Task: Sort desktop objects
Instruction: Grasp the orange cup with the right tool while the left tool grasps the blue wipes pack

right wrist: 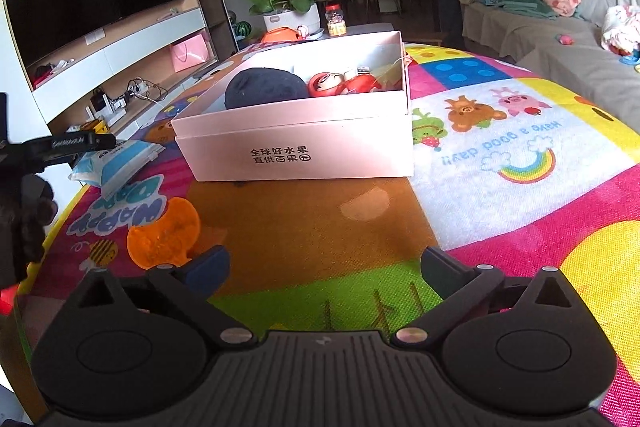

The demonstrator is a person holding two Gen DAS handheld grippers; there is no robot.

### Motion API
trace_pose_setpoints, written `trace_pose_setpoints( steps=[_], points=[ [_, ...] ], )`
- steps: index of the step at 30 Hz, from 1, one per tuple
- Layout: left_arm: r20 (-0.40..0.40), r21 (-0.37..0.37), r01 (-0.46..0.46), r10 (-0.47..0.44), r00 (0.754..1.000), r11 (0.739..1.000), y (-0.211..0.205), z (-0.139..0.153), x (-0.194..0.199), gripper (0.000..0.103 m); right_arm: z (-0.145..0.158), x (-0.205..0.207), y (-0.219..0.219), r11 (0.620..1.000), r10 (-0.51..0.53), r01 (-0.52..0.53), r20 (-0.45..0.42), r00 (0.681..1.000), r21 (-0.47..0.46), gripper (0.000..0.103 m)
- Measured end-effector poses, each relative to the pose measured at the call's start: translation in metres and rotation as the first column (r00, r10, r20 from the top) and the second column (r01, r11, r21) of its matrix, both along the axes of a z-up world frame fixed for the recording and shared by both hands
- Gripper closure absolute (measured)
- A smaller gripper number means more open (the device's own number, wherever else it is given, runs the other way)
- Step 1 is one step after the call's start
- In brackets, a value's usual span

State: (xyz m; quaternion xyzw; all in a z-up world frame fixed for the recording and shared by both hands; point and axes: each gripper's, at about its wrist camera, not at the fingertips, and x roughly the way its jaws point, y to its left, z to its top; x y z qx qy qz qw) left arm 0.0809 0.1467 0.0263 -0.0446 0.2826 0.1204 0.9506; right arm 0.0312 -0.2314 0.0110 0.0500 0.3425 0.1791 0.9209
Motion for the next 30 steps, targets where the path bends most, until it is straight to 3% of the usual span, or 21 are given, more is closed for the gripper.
trace_pose_setpoints(
  steps=[3,4,6,8,10,12,13,15,20,22,24,27,30],
  points=[
    [-0.030,-0.191,0.070,-0.077,0.997,0.979,0.018,-0.006,0.008,0.002,0.000,0.000,0.001,1.000,-0.002,0.002,-0.004,1.000,-0.004,0.001],
    [-0.020,-0.215,0.118,-0.125,0.992,0.970,0.014,-0.006,0.005,0.002,-0.001,0.000,0.001,1.000,-0.002,0.002,-0.006,1.000,-0.004,0.001],
    [-0.003,-0.193,0.238,-0.243,0.970,0.952,-0.005,-0.007,-0.010,0.001,-0.001,0.000,0.001,1.000,-0.001,0.001,-0.013,1.000,-0.006,0.001],
    [-0.026,-0.196,0.368,-0.380,0.924,0.909,-0.029,-0.011,-0.023,0.001,-0.001,-0.001,0.002,1.000,0.001,-0.001,-0.013,1.000,-0.012,0.001],
    [-0.043,-0.203,0.513,-0.531,0.846,0.834,-0.051,-0.015,-0.042,0.001,-0.001,-0.001,0.003,1.000,0.007,-0.008,-0.010,1.000,-0.017,0.001],
    [-0.052,-0.120,0.604,-0.612,0.789,0.788,-0.072,-0.016,-0.063,0.001,0.000,-0.002,0.006,0.999,0.019,-0.020,-0.005,1.000,-0.028,0.001],
    [-0.058,-0.058,0.619,-0.622,0.781,0.783,-0.080,-0.015,-0.073,0.001,0.001,-0.002,0.009,0.999,0.035,-0.035,-0.002,0.999,-0.034,0.001],
    [-0.068,0.042,0.603,-0.600,0.797,0.797,-0.089,-0.010,-0.086,0.001,0.005,-0.004,0.020,0.994,0.104,-0.104,0.006,0.995,-0.045,0.001],
    [-0.026,0.202,0.391,-0.394,0.919,0.898,-0.083,0.001,-0.090,0.000,0.018,-0.013,0.075,0.943,0.316,-0.308,0.056,0.947,-0.123,0.001],
    [0.021,0.222,0.301,-0.313,0.950,0.928,-0.079,0.005,-0.087,0.000,0.017,-0.010,0.096,0.923,0.365,-0.353,0.054,0.930,-0.155,0.004],
    [0.051,0.193,0.264,-0.279,0.959,0.945,-0.071,0.012,-0.078,0.000,0.011,-0.005,0.113,0.907,0.387,-0.371,0.049,0.921,-0.197,0.015],
    [0.050,0.173,0.286,-0.299,0.953,0.943,-0.070,0.015,-0.064,0.000,0.006,0.006,0.120,0.904,0.384,-0.374,0.009,0.923,-0.210,0.046],
    [0.006,0.192,0.306,-0.313,0.950,0.932,-0.080,0.004,-0.045,0.000,0.013,0.004,0.107,0.925,0.338,-0.326,0.031,0.941,-0.195,0.046]
  ],
)
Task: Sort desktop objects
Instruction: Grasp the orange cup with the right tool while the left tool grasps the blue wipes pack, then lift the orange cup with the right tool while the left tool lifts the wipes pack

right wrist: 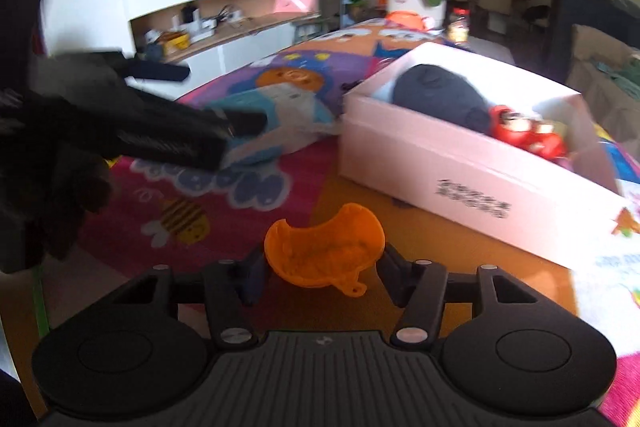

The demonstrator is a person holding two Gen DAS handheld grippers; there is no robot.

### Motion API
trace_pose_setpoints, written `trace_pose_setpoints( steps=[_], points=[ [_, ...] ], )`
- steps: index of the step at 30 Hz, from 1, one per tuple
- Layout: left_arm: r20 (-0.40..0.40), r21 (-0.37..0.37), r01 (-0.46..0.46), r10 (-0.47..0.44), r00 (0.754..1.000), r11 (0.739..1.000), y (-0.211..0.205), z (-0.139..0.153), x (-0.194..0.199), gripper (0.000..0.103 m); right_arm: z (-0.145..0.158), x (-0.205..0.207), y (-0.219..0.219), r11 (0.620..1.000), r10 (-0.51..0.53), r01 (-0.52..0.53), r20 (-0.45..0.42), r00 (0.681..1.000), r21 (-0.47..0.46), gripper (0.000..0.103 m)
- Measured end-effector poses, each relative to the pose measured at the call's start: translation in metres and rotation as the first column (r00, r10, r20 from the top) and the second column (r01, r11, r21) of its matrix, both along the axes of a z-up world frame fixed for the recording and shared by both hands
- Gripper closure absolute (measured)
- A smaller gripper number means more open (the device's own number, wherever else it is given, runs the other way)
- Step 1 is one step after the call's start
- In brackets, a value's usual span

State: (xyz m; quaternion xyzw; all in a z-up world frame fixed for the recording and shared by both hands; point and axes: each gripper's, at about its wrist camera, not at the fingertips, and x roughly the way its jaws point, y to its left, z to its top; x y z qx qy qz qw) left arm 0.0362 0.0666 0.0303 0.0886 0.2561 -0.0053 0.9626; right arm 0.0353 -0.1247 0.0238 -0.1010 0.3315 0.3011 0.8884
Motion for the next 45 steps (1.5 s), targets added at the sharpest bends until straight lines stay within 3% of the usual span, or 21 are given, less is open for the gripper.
trace_pose_setpoints(
  steps=[8,9,10,13,18,20,22,27,31,33,38,43,45],
  points=[
    [-0.095,0.024,-0.038,0.040,0.995,0.999,-0.012,-0.023,0.036,0.002,-0.001,-0.016,-0.066,0.982,-0.185,0.186,-0.030,0.982,0.042,0.046],
    [-0.091,0.029,-0.036,0.038,0.995,0.999,-0.013,-0.023,0.035,0.011,-0.004,-0.017,-0.073,0.977,-0.205,0.207,-0.039,0.978,0.045,0.046],
    [-0.095,0.037,-0.036,0.039,0.995,0.999,-0.014,-0.023,0.034,0.030,-0.006,-0.018,-0.080,0.973,-0.221,0.224,-0.047,0.974,0.055,0.047],
    [-0.104,0.028,-0.041,0.044,0.994,0.999,-0.013,-0.023,0.030,0.039,-0.009,-0.024,-0.086,0.966,-0.241,0.243,-0.030,0.970,0.091,0.047],
    [-0.108,0.008,-0.021,0.022,0.994,1.000,-0.018,-0.020,0.003,0.041,-0.012,-0.021,-0.089,0.964,-0.247,0.248,-0.027,0.969,0.090,0.045],
    [-0.114,-0.015,0.010,-0.012,0.993,1.000,-0.024,-0.018,-0.013,0.041,-0.012,-0.020,-0.091,0.964,-0.248,0.250,-0.029,0.968,0.093,0.042],
    [-0.115,-0.027,0.041,-0.044,0.992,0.999,-0.032,-0.017,-0.028,0.041,-0.012,-0.020,-0.093,0.959,-0.267,0.269,-0.027,0.963,0.088,0.026],
    [-0.133,-0.087,0.146,-0.157,0.979,0.985,-0.056,-0.017,-0.051,0.038,-0.013,-0.016,-0.099,0.942,-0.316,0.319,-0.048,0.948,0.101,0.019],
    [-0.130,-0.120,0.211,-0.226,0.965,0.970,-0.075,-0.022,-0.055,0.012,-0.013,-0.015,-0.101,0.931,-0.346,0.349,-0.052,0.937,0.104,0.015],
    [-0.130,-0.098,0.220,-0.232,0.964,0.971,-0.085,-0.025,-0.053,0.007,-0.013,-0.014,-0.103,0.925,-0.359,0.363,-0.058,0.931,0.107,0.012],
    [-0.183,-0.088,0.231,-0.243,0.953,0.969,-0.092,-0.030,-0.046,0.001,-0.014,-0.011,-0.107,0.916,-0.378,0.384,-0.077,0.923,0.114,0.004],
    [-0.231,-0.168,0.170,-0.207,0.951,0.971,-0.086,-0.033,-0.039,0.000,-0.014,-0.010,-0.105,0.916,-0.379,0.386,-0.080,0.922,0.108,0.000],
    [-0.234,-0.147,0.173,-0.204,0.951,0.974,-0.089,-0.034,-0.039,0.000,-0.014,-0.010,-0.105,0.916,-0.380,0.387,-0.083,0.921,0.105,0.000]
  ],
)
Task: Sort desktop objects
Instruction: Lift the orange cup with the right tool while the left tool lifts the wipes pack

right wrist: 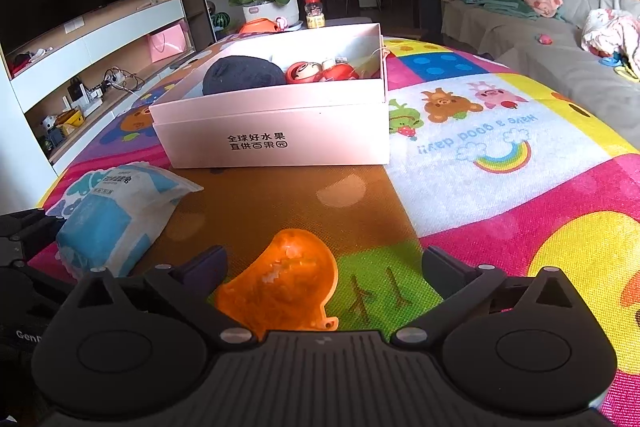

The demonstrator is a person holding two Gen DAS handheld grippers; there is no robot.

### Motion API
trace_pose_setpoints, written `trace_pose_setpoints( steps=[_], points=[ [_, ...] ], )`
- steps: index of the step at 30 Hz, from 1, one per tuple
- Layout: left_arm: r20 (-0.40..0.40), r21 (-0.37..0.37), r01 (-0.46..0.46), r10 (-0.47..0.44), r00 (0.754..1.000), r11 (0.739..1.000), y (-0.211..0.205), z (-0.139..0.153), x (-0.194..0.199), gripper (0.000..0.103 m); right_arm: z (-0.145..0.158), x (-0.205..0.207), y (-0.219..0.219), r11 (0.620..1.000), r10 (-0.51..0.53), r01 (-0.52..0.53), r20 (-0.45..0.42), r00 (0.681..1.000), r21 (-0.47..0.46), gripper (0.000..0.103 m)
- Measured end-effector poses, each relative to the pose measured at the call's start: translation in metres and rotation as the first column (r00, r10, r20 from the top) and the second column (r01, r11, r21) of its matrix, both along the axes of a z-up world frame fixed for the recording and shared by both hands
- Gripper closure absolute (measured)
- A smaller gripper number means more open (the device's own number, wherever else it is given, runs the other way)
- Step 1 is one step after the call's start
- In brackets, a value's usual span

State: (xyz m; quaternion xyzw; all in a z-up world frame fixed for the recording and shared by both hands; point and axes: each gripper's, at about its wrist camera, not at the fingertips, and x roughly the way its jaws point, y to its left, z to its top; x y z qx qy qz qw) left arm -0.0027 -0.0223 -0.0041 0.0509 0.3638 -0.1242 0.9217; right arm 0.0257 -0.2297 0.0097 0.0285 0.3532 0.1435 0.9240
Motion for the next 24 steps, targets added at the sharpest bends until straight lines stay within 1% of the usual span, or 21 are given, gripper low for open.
trace_pose_setpoints(
  steps=[4,7,12,14,17,19,21,23,24],
  points=[
    [-0.014,-0.011,-0.007,0.006,1.000,1.000,0.002,0.000,0.002,0.000,0.000,0.000,0.001,1.000,0.001,-0.001,-0.003,1.000,-0.007,0.000],
    [-0.032,-0.003,-0.004,0.004,0.999,1.000,0.001,0.001,0.004,0.000,-0.001,0.000,0.001,1.000,0.001,-0.001,-0.005,1.000,-0.007,0.000],
    [-0.015,-0.012,-0.005,0.005,1.000,1.000,0.002,0.002,0.001,0.000,-0.002,0.001,0.000,1.000,-0.009,0.009,-0.014,1.000,0.012,0.000],
    [0.008,-0.010,-0.035,0.035,0.999,0.999,0.004,0.004,-0.002,0.000,-0.002,0.002,0.001,1.000,0.002,-0.002,-0.019,1.000,-0.004,0.000],
    [0.090,0.012,-0.069,0.068,0.994,0.998,0.005,0.012,-0.007,0.000,-0.001,0.002,0.000,1.000,0.009,-0.009,-0.019,1.000,-0.001,0.000],
    [0.133,0.039,-0.069,0.063,0.989,0.997,0.003,0.017,-0.007,0.000,0.000,0.002,-0.002,1.000,0.005,-0.004,-0.018,1.000,0.015,0.000],
    [0.134,0.055,-0.056,0.048,0.990,0.997,0.000,0.018,-0.002,0.001,0.000,0.000,-0.004,1.000,-0.002,0.002,-0.012,1.000,0.024,0.000],
    [0.124,0.067,-0.049,0.040,0.991,0.997,-0.003,0.016,0.001,0.014,0.003,-0.005,-0.006,0.999,-0.018,0.017,0.023,1.000,0.033,0.000],
    [0.114,0.078,-0.053,0.044,0.992,0.996,-0.003,0.013,0.004,0.030,0.005,-0.010,-0.006,0.999,-0.017,0.016,0.051,0.999,0.037,0.000]
  ],
)
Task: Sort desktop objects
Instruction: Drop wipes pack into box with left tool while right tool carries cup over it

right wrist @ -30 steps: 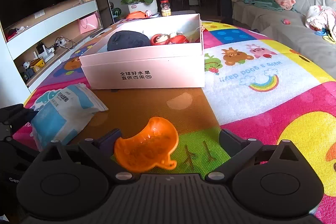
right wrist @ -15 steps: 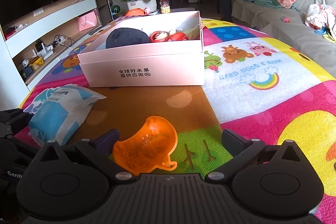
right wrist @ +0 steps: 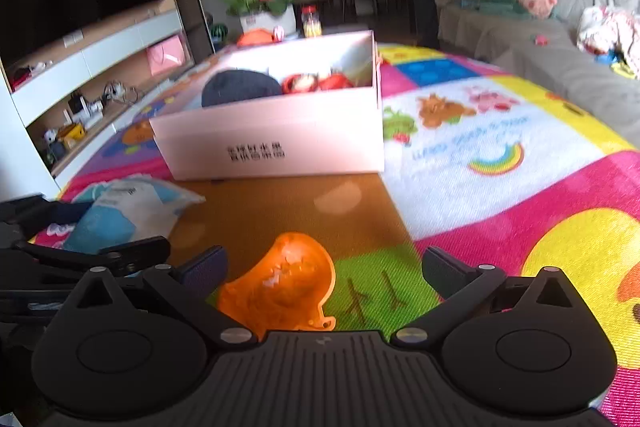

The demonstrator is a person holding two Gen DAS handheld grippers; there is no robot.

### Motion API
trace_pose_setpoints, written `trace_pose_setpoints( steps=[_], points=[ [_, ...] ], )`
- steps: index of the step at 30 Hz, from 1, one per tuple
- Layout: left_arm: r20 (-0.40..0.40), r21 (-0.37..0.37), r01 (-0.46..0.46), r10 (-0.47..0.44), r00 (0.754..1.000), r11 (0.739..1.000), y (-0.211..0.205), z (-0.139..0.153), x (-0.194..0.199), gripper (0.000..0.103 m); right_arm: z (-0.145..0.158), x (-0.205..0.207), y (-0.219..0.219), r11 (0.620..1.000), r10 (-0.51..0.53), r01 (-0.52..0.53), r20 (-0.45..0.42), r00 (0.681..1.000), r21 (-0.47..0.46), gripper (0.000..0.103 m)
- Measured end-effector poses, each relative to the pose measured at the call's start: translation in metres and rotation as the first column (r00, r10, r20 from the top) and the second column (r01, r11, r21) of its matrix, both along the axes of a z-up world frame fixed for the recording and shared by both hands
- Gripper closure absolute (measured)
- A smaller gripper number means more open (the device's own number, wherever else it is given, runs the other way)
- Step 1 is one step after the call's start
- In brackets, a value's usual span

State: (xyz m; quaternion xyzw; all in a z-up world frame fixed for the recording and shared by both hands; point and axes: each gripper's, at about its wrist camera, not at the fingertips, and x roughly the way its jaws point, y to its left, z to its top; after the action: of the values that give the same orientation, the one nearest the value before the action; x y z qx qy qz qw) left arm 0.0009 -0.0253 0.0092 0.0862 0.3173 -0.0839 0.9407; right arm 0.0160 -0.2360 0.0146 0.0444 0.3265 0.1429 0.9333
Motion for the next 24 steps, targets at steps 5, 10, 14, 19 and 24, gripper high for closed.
trace_pose_setpoints(
  steps=[5,10,14,19,24],
  points=[
    [-0.023,-0.029,-0.014,0.014,1.000,0.999,0.015,-0.001,-0.005,0.042,0.009,-0.022,0.020,0.987,0.103,-0.087,0.112,0.988,-0.137,0.000],
    [-0.021,-0.018,-0.012,0.012,1.000,1.000,0.029,0.005,-0.024,0.042,0.004,-0.023,0.038,0.952,0.204,-0.187,0.049,0.978,-0.242,0.015],
    [-0.046,-0.025,0.003,-0.004,0.999,1.000,0.029,0.004,-0.036,0.042,0.004,-0.015,0.040,0.952,0.198,-0.190,0.008,0.980,-0.240,0.035],
    [-0.036,-0.020,0.038,-0.039,0.999,0.999,0.025,0.009,-0.051,0.043,0.009,-0.015,0.034,0.949,0.199,-0.202,-0.038,0.979,-0.243,0.048],
    [0.091,-0.035,0.082,-0.079,0.993,0.996,0.018,0.050,-0.053,0.043,0.063,-0.026,0.003,0.967,0.211,-0.205,0.029,0.977,-0.149,0.048]
  ],
)
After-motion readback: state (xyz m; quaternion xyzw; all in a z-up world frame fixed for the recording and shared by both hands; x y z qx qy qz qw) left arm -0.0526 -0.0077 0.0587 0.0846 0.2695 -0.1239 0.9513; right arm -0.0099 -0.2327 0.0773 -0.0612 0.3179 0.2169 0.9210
